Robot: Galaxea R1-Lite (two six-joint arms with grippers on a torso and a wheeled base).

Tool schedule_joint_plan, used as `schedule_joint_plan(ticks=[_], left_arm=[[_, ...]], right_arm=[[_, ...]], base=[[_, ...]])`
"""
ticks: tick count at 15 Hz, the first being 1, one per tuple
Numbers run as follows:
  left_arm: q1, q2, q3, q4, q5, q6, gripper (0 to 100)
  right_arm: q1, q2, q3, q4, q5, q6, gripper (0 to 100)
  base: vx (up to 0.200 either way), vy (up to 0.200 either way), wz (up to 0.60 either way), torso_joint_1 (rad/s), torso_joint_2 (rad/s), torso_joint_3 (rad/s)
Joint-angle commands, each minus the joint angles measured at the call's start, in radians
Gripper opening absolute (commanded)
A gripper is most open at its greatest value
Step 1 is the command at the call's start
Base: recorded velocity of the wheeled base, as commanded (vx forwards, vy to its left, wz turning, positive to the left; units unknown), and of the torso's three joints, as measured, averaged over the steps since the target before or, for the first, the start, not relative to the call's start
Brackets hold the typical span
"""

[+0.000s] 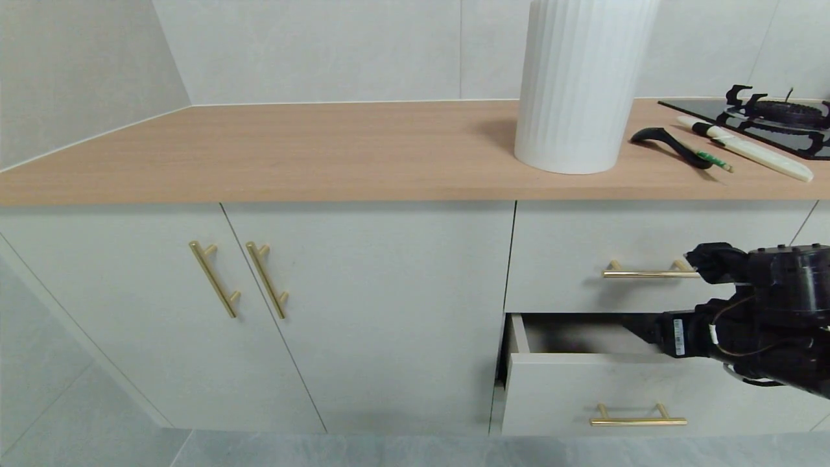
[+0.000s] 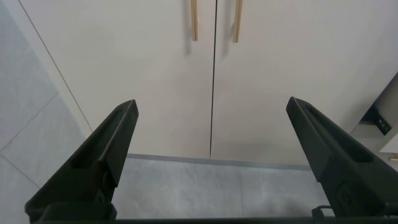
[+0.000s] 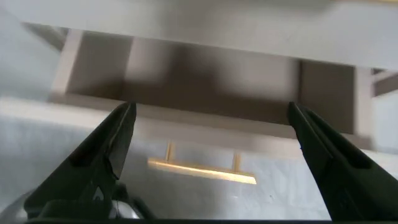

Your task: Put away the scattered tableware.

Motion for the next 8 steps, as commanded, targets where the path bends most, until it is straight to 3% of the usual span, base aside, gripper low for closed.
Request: schedule_joint_plan(ticks=[1,8], left_arm=[[0.0,0.0,0.0,0.0,0.001,0.0,100],[0.0,0.0,0.0,0.0,0.001,0.0,100]], right_arm=[[0.011,0.104,0.03,-0.051,-0.017,0.011,100],[0.014,0.217,0.04,-0.14,-0.047,0.013,100]], base=[[0.0,0.0,0.0,0.0,0.0,0.0],[0.0,0.0,0.0,0.0,0.0,0.0]])
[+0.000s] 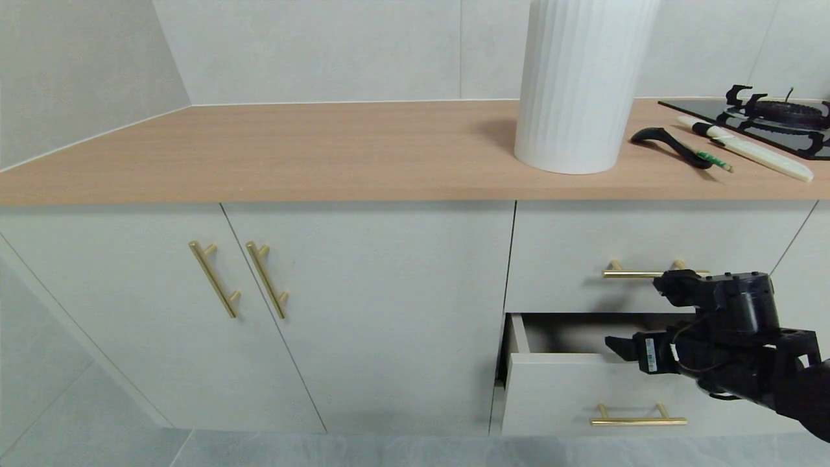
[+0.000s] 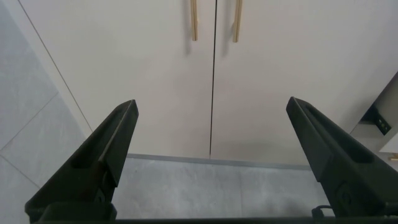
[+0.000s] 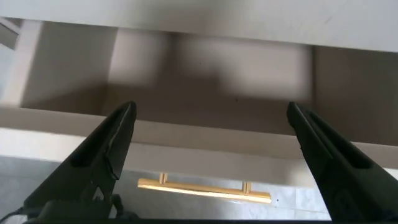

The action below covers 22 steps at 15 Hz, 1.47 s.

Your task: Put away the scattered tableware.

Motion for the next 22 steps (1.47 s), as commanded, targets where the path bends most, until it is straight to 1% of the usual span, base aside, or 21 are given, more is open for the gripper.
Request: schedule_joint_plan(ticks=[1,8,9,10,12,13,14,16,18,19,20,21,22], left_arm=[[0.0,0.0,0.0,0.0,0.001,0.0,100],[0.0,0.0,0.0,0.0,0.001,0.0,100],[0.0,0.0,0.0,0.0,0.001,0.0,100],[0.0,0.0,0.0,0.0,0.001,0.0,100],[0.0,0.0,0.0,0.0,0.001,0.0,100],[0.0,0.0,0.0,0.0,0.001,0.0,100],[0.0,0.0,0.0,0.0,0.001,0.0,100],[0.0,0.0,0.0,0.0,0.001,0.0,100],[0.0,0.0,0.0,0.0,0.001,0.0,100],[0.0,0.0,0.0,0.0,0.001,0.0,100],[0.0,0.0,0.0,0.0,0.001,0.0,100],[0.0,0.0,0.0,0.0,0.001,0.0,100],[0.0,0.0,0.0,0.0,0.001,0.0,100]], right_arm=[[0.0,0.035,0.002,-0.001,0.0,0.0,100],[0.0,0.003,0.009,0.011,0.0,0.018,100],[0.0,-0.014,0.008,0.036,0.001,0.018,100],[0.0,-0.034,0.005,0.076,0.003,0.018,100],[0.0,-0.088,-0.02,0.203,0.01,0.017,100],[0.0,-0.09,-0.02,0.206,0.01,0.017,100],[0.0,-0.132,-0.032,0.307,0.02,0.012,100],[0.0,-0.174,-0.06,0.45,0.059,-0.011,100],[0.002,-0.197,-0.08,0.567,0.075,-0.029,100],[0.002,-0.2,-0.081,0.577,0.076,-0.037,100],[0.002,-0.208,-0.08,0.614,0.078,-0.072,100],[0.002,-0.208,-0.081,0.643,0.076,-0.08,100],[0.025,-0.212,-0.084,0.699,0.076,-0.085,100]], base=[[0.0,0.0,0.0,0.0,0.0,0.0],[0.0,0.0,0.0,0.0,0.0,0.0],[0.0,0.0,0.0,0.0,0.0,0.0],[0.0,0.0,0.0,0.0,0.0,0.0],[0.0,0.0,0.0,0.0,0.0,0.0],[0.0,0.0,0.0,0.0,0.0,0.0],[0.0,0.0,0.0,0.0,0.0,0.0],[0.0,0.0,0.0,0.0,0.0,0.0],[0.0,0.0,0.0,0.0,0.0,0.0],[0.0,0.0,0.0,0.0,0.0,0.0],[0.0,0.0,0.0,0.0,0.0,0.0],[0.0,0.0,0.0,0.0,0.0,0.0],[0.0,0.0,0.0,0.0,0.0,0.0]])
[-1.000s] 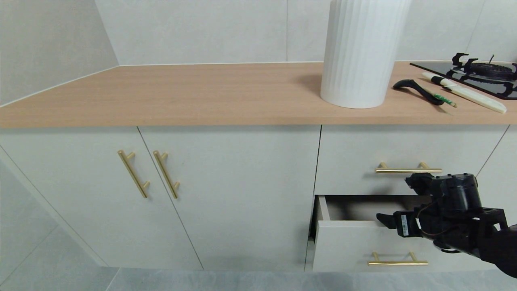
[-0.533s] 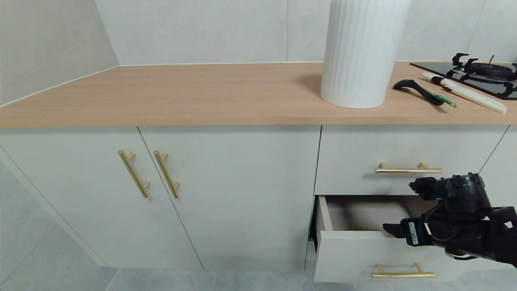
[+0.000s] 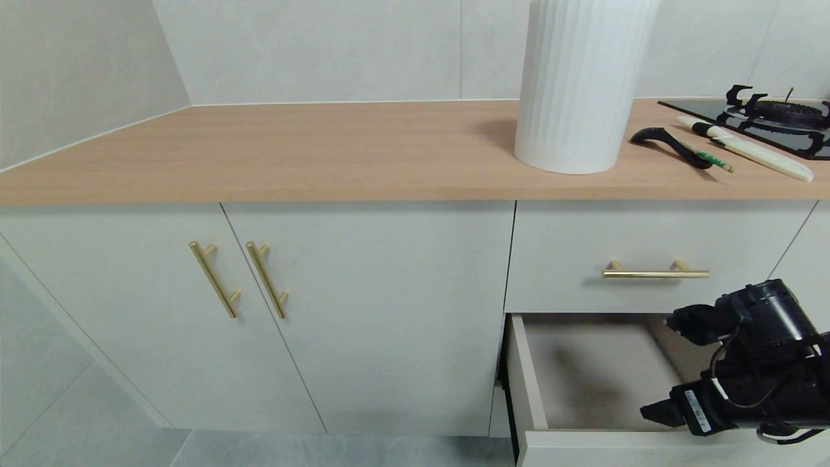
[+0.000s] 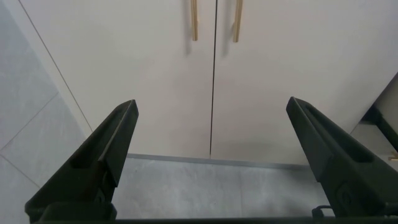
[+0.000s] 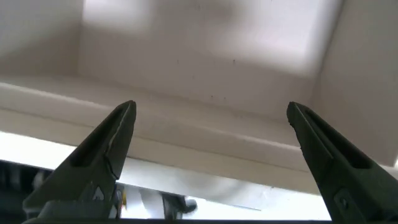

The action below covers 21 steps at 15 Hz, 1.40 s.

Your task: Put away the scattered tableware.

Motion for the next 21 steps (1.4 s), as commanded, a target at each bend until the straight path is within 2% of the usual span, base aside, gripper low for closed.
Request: schedule_joint_plan(ticks=[1,6,9,15,17,21], left_arm=[[0.001,0.0,0.0,0.0,0.001,-0.001,100],[0.001,0.0,0.0,0.0,0.001,-0.001,100],[0.001,0.0,0.0,0.0,0.001,-0.001,100],[0.001,0.0,0.0,0.0,0.001,-0.001,100],[0.001,0.0,0.0,0.0,0.001,-0.001,100],[0.001,0.0,0.0,0.0,0.001,-0.001,100]], right_arm=[[0.031,-0.022,-0.005,0.048,0.0,-0.002,100],[0.117,-0.025,-0.024,0.307,-0.009,-0.005,100],[0.157,-0.025,-0.022,0.371,-0.012,-0.005,100],[0.149,-0.087,-0.073,0.361,-0.063,0.023,100],[0.149,-0.247,-0.128,0.359,-0.049,0.092,100],[0.145,-0.417,-0.166,0.357,-0.044,0.09,100]], base=[[0.0,0.0,0.0,0.0,0.0,0.0],[0.0,0.0,0.0,0.0,0.0,0.0],[0.0,0.0,0.0,0.0,0.0,0.0],[0.0,0.0,0.0,0.0,0.0,0.0],[0.0,0.0,0.0,0.0,0.0,0.0],[0.0,0.0,0.0,0.0,0.0,0.0]])
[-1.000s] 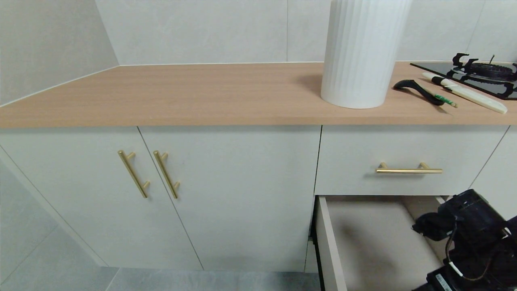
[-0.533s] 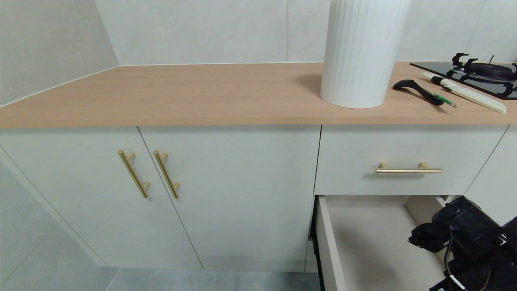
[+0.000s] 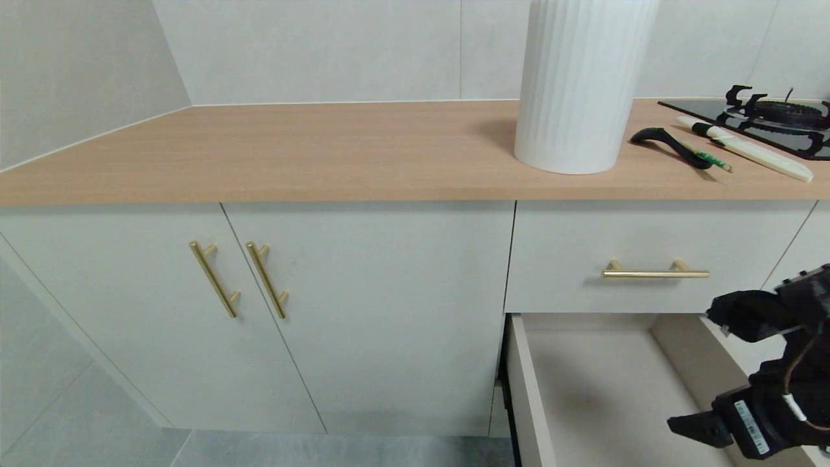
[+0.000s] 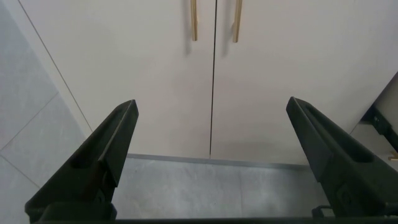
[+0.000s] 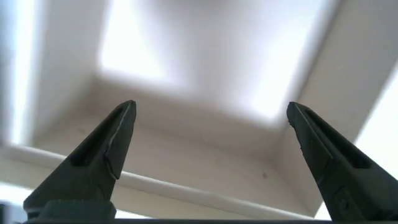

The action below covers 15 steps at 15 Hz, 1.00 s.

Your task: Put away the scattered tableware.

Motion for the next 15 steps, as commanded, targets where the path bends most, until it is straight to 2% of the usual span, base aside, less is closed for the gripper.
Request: schedule_joint_plan(ticks=[1,5,8,15], left_arm=[[0.0,0.0,0.0,0.0,0.001,-0.001,100],[0.0,0.0,0.0,0.0,0.001,-0.001,100],[0.0,0.0,0.0,0.0,0.001,-0.001,100],[0.0,0.0,0.0,0.0,0.001,-0.001,100]], right_arm=[[-0.015,-0.154,-0.04,-0.003,0.002,0.006,100],[-0.029,-0.184,-0.062,-0.004,-0.003,0.003,100],[-0.029,-0.186,-0.057,-0.012,-0.003,0.0,100],[-0.029,-0.186,-0.055,-0.012,-0.005,-0.002,100]], base=[[0.0,0.0,0.0,0.0,0.0,0.0],[0.0,0.0,0.0,0.005,-0.03,-0.019],[0.0,0.0,0.0,0.061,-0.21,-0.251],[0.0,0.0,0.0,0.138,-0.49,-0.313]])
